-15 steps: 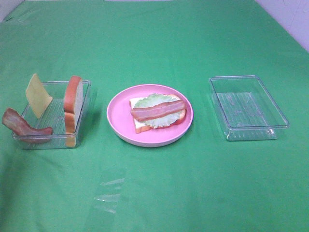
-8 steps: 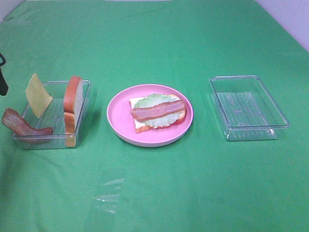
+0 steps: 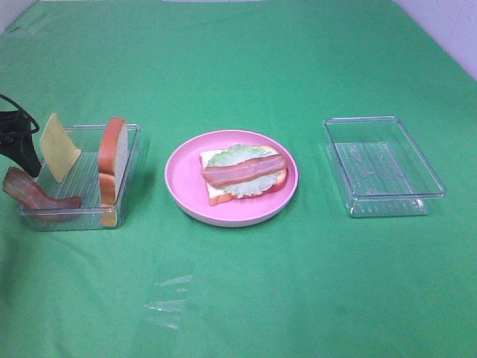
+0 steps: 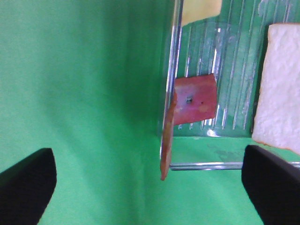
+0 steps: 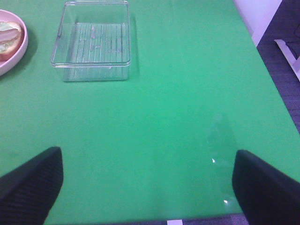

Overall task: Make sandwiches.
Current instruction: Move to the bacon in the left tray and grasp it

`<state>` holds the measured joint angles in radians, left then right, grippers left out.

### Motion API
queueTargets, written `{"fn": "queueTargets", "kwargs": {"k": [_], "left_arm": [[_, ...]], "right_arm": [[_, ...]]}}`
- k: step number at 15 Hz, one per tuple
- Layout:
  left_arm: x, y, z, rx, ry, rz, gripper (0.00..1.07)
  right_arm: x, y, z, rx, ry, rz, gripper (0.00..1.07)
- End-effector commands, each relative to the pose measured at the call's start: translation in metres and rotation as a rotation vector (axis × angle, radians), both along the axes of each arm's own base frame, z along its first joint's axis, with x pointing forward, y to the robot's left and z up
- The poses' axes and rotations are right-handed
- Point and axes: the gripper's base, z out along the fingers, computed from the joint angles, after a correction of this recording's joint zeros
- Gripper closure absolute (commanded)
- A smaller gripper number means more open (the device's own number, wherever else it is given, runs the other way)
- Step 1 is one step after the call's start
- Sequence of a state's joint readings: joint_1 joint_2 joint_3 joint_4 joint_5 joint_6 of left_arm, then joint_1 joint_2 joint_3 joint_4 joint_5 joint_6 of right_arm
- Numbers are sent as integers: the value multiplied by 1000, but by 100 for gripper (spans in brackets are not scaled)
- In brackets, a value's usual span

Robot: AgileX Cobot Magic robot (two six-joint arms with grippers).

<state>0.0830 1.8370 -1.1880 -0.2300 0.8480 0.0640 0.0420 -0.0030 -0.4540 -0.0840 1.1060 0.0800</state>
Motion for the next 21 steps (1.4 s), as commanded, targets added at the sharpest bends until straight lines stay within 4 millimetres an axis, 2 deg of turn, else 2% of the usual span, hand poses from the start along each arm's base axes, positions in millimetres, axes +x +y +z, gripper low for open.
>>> {"fn": "queueTargets", "kwargs": {"k": [1, 3, 6, 8, 10, 11, 15, 16, 17, 19, 21], "left_arm": [[4, -2, -7, -6, -1, 0, 6], [6, -3, -17, -16, 20, -10, 6], [6, -3, -19, -19, 25, -11, 6], [6, -4, -19, -28, 26, -5, 11], [6, -4, -19, -35, 26, 0, 26], [7, -5, -19, -47, 27, 11, 38], [8, -5, -20, -55, 21, 21, 51], [8, -5, -20, -59, 25, 46, 70], [8, -5, -20, -59, 25, 48, 76], [8, -5, -20, -66, 26, 93, 96], [10, -5, -19, -69, 13, 137, 106]], "right_arm": [[-3, 0, -1, -8, -28, 0, 12], [-3, 0, -1, -6, -28, 1, 12], [-3, 0, -1, -6, -28, 1, 12], [-3, 0, -1, -6, -28, 1, 12], [-3, 0, -1, -6, -28, 1, 12], [-3, 0, -1, -6, -28, 1, 12], [-3, 0, -1, -6, -28, 1, 12], [-3, 0, -1, -6, -28, 1, 12], [-3, 0, -1, -6, -28, 1, 12], [-3, 0, -1, -6, -28, 1, 12], [-3, 0, -1, -6, -28, 1, 12]]}}
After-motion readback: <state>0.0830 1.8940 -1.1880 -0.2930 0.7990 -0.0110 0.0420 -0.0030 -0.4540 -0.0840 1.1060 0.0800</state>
